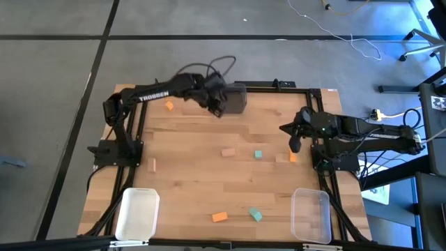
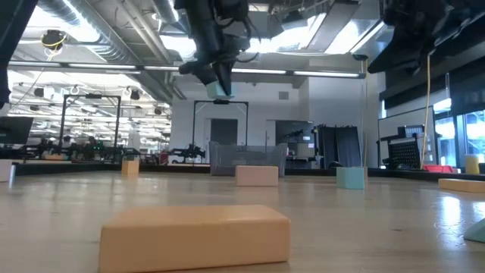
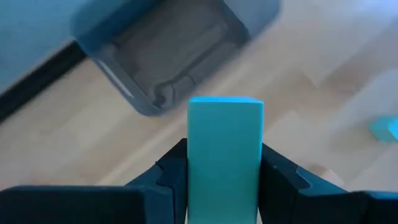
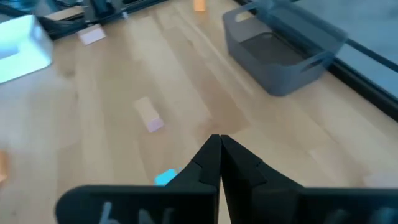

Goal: Sort & place blocks by color
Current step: Put the top left blue block into the black bin

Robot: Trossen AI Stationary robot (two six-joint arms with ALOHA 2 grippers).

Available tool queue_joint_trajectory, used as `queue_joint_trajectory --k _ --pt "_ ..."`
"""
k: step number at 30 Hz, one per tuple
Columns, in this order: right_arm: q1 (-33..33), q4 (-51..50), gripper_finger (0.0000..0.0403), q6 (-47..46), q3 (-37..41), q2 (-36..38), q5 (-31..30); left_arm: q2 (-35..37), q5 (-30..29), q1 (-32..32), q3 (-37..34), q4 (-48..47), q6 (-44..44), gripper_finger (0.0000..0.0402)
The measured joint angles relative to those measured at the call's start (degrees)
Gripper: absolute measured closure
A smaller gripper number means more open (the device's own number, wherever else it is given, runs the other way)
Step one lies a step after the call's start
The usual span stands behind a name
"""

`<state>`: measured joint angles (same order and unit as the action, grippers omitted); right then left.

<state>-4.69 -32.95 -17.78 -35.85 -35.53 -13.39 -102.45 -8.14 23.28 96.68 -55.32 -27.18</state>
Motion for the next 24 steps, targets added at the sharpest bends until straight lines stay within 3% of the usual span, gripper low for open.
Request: queue_joint_trajectory --k 9,24 --pt "-0.1 0.2 0.0391 -0.1 -1.9 -4.0 -5.0 -2.5 2.0 9.4 0.1 7.9 3.5 0.0277" --pt "-2.7 0.5 0.0391 -2.9 -1.9 -5.4 -5.2 -15.0 6.7 10.6 0.0 18.4 3.8 0.0277"
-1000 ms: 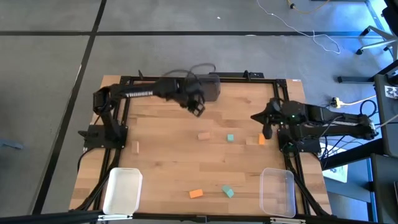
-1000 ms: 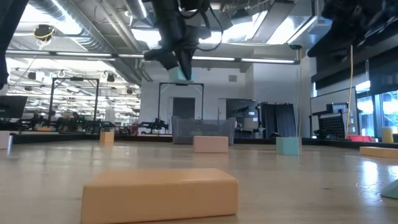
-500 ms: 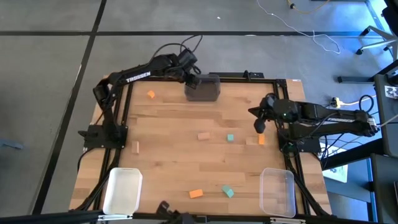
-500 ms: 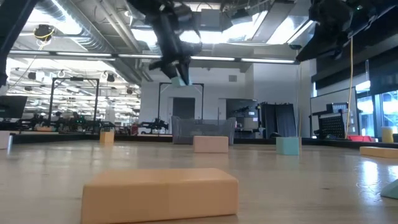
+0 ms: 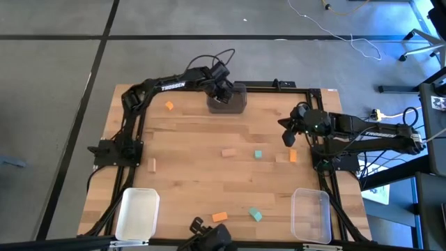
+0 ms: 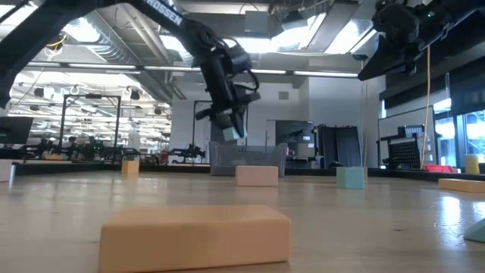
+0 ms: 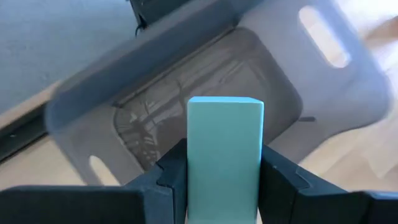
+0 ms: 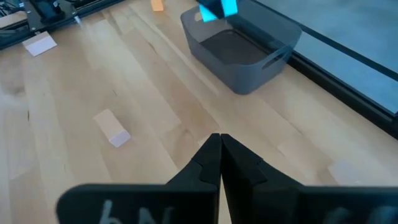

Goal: Sort & place blocks by color
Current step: Put the top left blue block into the black bin

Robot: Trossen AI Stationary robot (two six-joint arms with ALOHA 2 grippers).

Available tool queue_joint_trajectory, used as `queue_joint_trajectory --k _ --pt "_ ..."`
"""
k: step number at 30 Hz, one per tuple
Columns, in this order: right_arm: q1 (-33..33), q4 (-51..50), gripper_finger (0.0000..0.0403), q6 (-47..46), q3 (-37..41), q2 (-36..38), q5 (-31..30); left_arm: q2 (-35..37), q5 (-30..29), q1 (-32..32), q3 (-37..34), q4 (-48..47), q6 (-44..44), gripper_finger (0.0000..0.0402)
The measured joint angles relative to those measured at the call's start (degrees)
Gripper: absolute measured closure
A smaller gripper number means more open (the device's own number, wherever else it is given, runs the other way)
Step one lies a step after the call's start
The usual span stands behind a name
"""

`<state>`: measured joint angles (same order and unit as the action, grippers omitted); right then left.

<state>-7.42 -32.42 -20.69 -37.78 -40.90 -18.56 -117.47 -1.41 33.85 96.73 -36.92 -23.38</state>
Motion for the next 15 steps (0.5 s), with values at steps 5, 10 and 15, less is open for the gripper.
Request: queue_joint_trajectory --k 5,10,15 --pt "-0.7 0.0 0.0391 0.0 0.0 0.0 0.0 -2.6 0.1 0.1 0.0 0.3 -0.1 0.0277" --pt "-0.8 0.0 0.0391 0.1 0.0 0.0 0.0 -4.8 1.2 0.8 0.0 -0.1 -0.3 0.0277" --pt "-0.8 0.0 0.0391 0.1 0.0 0.0 0.1 -5.2 1.5 0.9 0.0 0.3 -0.5 0.0254"
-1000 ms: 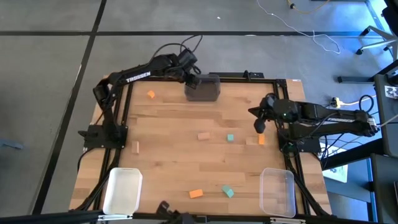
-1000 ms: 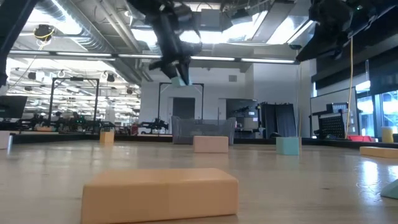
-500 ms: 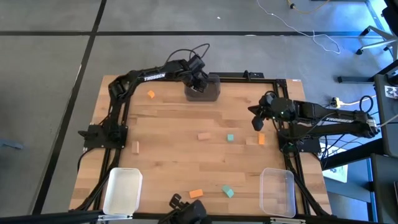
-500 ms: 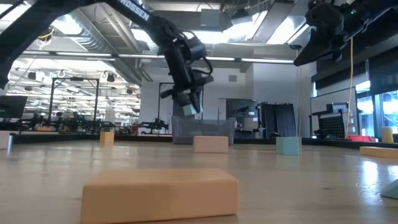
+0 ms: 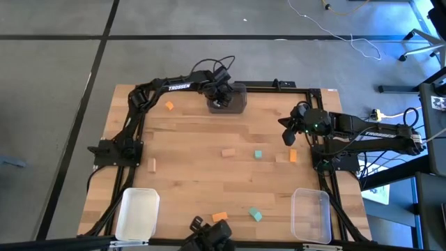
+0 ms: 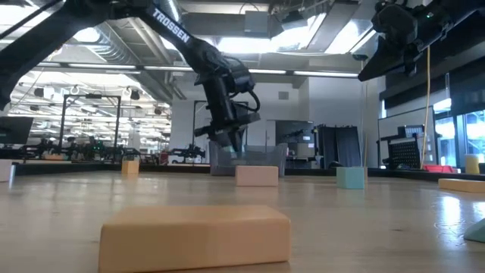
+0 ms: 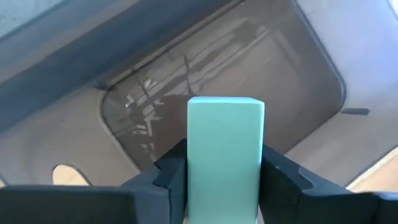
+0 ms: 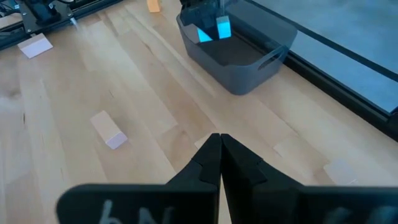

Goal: Sort & place blocks by color
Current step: Put the top left blue block into the black bin, then put the top blue block into the black bin

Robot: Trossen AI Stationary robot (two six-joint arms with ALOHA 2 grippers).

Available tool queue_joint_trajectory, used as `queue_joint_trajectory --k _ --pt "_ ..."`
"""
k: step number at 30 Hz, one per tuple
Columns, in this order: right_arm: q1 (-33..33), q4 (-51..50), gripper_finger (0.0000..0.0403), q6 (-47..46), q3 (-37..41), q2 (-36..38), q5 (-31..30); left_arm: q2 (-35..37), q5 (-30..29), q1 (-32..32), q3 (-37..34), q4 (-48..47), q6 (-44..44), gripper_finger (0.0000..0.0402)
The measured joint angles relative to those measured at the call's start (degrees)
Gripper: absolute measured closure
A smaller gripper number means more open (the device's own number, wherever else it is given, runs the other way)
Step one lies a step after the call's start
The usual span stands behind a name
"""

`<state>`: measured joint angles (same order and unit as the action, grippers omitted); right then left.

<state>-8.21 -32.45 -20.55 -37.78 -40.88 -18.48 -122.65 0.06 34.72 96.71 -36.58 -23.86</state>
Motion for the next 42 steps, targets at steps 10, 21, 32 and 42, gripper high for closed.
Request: queue_joint_trajectory --k 10,21,32,42 --pt "0.0 0.0 0.0391 0.0 0.0 0.0 0.1 0.0 -0.7 0.3 0.0 -0.1 0.0 0.0226" --pt "0.0 0.1 0.0391 0.2 0.0 0.0 0.1 6.3 -0.6 -1.3 0.0 0.3 0.2 0.0224" --pt "0.0 0.0 0.0370 -0.2 0.0 0.0 1.7 17.6 -3.4 -11.4 0.1 -1.9 0.4 0.0223" --pt "0.7 -0.1 0.0265 10.4 0.1 0.0 13.0 24.4 -11.2 -24.8 0.0 -15.3 -10.6 0.0223"
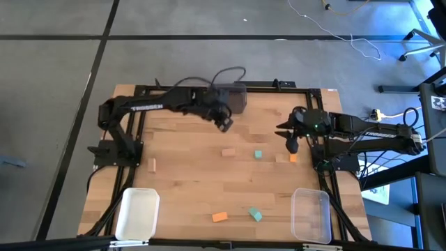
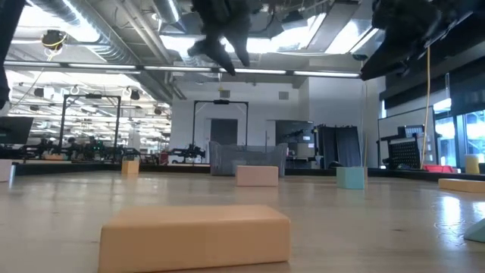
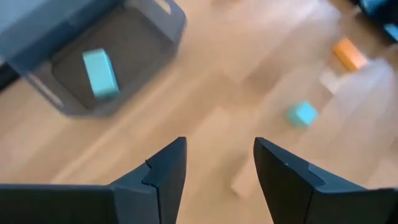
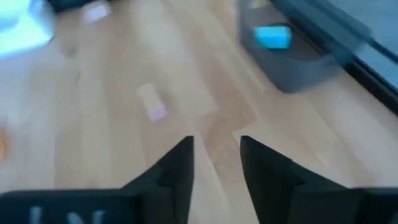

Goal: Sort & place blocks by color
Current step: Put the top blue block into the black bin

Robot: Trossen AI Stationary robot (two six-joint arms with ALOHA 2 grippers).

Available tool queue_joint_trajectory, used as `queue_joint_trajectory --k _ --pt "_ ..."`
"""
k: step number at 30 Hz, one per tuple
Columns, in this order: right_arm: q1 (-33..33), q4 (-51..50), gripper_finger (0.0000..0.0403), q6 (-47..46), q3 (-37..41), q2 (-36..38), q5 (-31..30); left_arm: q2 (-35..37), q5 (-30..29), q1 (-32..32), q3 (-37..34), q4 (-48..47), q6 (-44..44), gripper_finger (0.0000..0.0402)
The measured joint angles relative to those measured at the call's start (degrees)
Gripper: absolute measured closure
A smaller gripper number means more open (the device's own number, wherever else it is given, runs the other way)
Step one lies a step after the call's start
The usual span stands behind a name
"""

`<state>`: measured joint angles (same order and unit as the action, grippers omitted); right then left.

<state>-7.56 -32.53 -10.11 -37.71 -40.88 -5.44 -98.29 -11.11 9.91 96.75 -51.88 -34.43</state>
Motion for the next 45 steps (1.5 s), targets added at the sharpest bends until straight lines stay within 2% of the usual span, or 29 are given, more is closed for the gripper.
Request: queue_joint_trajectory --k 4,10,18,27,39,45 --pt "1.3 0.0 0.0242 7.6 0.0 0.0 3.4 1.7 -4.8 -5.7 0.0 -5.7 -5.4 0.0223" --pt "3.4 0.1 0.0236 7.4 0.0 -0.4 6.8 2.5 -7.8 -13.0 0.0 -10.0 -11.6 0.0223" --pt "4.4 0.6 0.0236 7.3 0.0 -5.4 6.7 2.6 -8.8 -19.1 0.0 -10.7 -11.7 0.0223" --pt "4.4 0.8 0.0236 7.4 -2.0 -15.1 6.9 2.5 -12.2 -21.7 0.0 -12.4 -12.2 0.0223" --pt "4.4 -2.4 0.0236 8.5 -4.8 -27.7 7.1 2.5 -12.4 -21.8 0.0 -13.7 -13.5 0.0223" --pt "4.5 -0.7 0.0236 10.8 -4.8 -32.1 7.1 2.5 -13.5 -21.8 0.0 -13.7 -13.5 0.0223"
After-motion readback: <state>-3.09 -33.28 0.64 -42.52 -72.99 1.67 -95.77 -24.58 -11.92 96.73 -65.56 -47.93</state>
